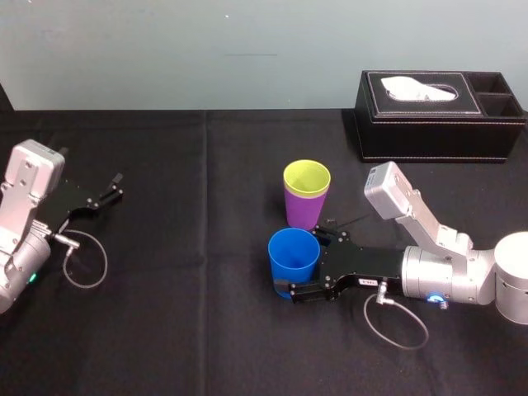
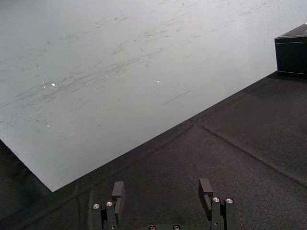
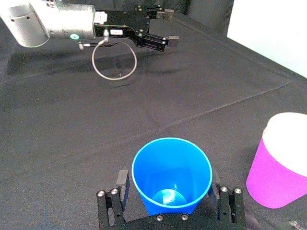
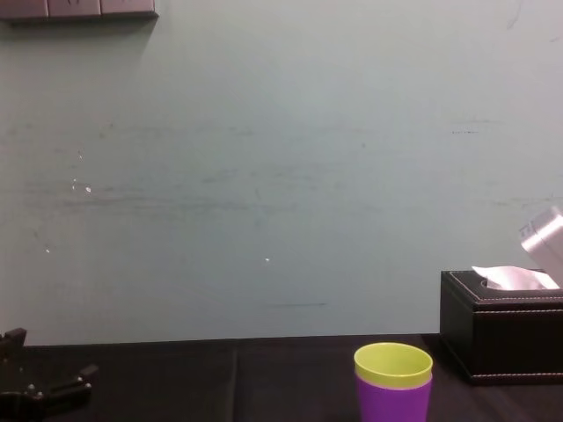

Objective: Stack the three plastic cups sequentially using one hand.

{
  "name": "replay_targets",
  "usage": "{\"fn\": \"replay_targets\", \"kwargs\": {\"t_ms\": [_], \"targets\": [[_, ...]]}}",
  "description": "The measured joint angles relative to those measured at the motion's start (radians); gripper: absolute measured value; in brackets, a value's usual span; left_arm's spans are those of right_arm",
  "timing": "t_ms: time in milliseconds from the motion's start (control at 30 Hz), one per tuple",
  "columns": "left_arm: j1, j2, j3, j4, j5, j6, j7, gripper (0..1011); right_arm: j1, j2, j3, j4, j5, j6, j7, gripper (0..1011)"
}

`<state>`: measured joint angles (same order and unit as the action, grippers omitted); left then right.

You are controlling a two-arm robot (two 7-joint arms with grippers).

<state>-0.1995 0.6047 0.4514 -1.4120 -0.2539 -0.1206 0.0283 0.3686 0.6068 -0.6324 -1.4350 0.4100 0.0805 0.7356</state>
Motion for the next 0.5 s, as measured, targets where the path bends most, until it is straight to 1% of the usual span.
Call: {"fn": "replay_targets", "kwargs": {"t_ms": [33, 100, 200, 233, 300, 367, 500], "targets": [[0.0, 0.0, 0.0, 0.0, 0.0, 0.0, 0.0, 1011, 0.0, 0.0, 0.0, 0.0, 0.0, 0.0, 0.0, 1003], [0.0, 0.0, 0.0, 0.0, 0.0, 0.0, 0.0, 1011, -0.001, 0.001, 0.001, -0.001, 0.001, 0.0, 0.0, 953], [0.0, 0.0, 0.0, 0.0, 0.0, 0.0, 0.0, 1011, -0.001, 0.001, 0.001, -0.002, 0.001, 0.0, -0.001, 915], [0.0, 0.0, 0.0, 0.0, 0.0, 0.0, 0.0, 1011, -0.001, 0.001, 0.001, -0.002, 0.001, 0.0, -0.001, 867], [0.0, 0.0, 0.0, 0.0, 0.0, 0.0, 0.0, 1011, -0.002, 0.001, 0.001, -0.002, 0.001, 0.0, -0.001, 838], [0.0, 0.0, 0.0, 0.0, 0.0, 0.0, 0.0, 1011, -0.002, 0.002, 0.001, -0.003, 0.001, 0.0, -0.001, 778], [0.0, 0.0, 0.0, 0.0, 0.0, 0.0, 0.0, 1011, -0.002, 0.002, 0.002, -0.003, 0.001, 0.001, -0.001, 754]]}}
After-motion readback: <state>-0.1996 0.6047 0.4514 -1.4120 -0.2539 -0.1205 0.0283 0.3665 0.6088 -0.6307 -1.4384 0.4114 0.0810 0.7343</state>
